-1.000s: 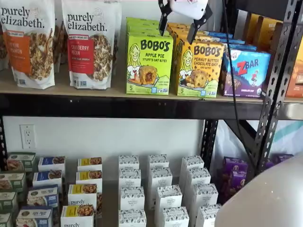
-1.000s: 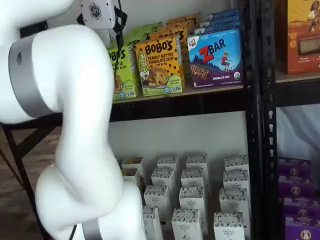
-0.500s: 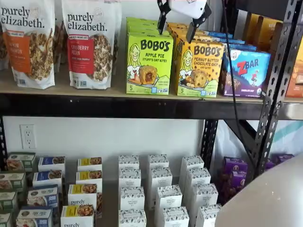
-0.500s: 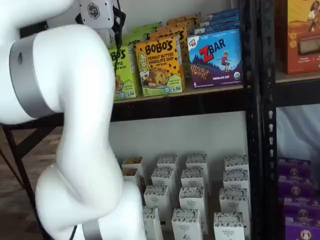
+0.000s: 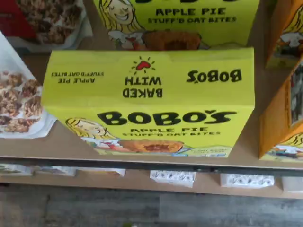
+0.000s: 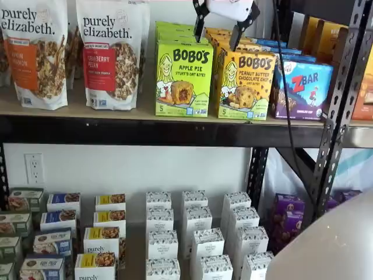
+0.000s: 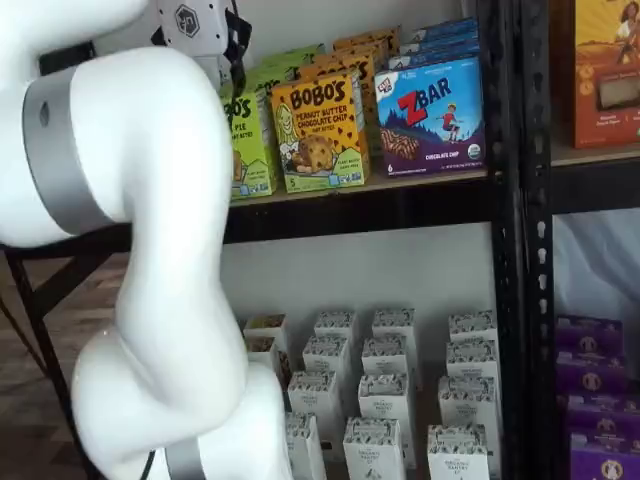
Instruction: Pick the green box on the top shelf, the fourth from the left
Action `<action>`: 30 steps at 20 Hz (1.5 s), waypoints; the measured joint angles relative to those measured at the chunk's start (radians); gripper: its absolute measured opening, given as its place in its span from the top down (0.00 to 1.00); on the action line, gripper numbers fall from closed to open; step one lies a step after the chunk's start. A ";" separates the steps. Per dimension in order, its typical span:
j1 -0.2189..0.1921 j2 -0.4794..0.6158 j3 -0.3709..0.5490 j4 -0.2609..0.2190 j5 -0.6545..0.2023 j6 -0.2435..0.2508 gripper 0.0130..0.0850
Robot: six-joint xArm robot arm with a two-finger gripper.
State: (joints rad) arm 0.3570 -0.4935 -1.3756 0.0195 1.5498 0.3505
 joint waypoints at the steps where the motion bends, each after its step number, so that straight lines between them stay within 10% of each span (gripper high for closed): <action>1: 0.006 0.009 -0.009 -0.012 0.000 0.005 0.00; 30: -0.017 0.171 -0.154 0.003 0.005 -0.015 0.00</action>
State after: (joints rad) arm 0.3396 -0.3229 -1.5293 0.0222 1.5547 0.3358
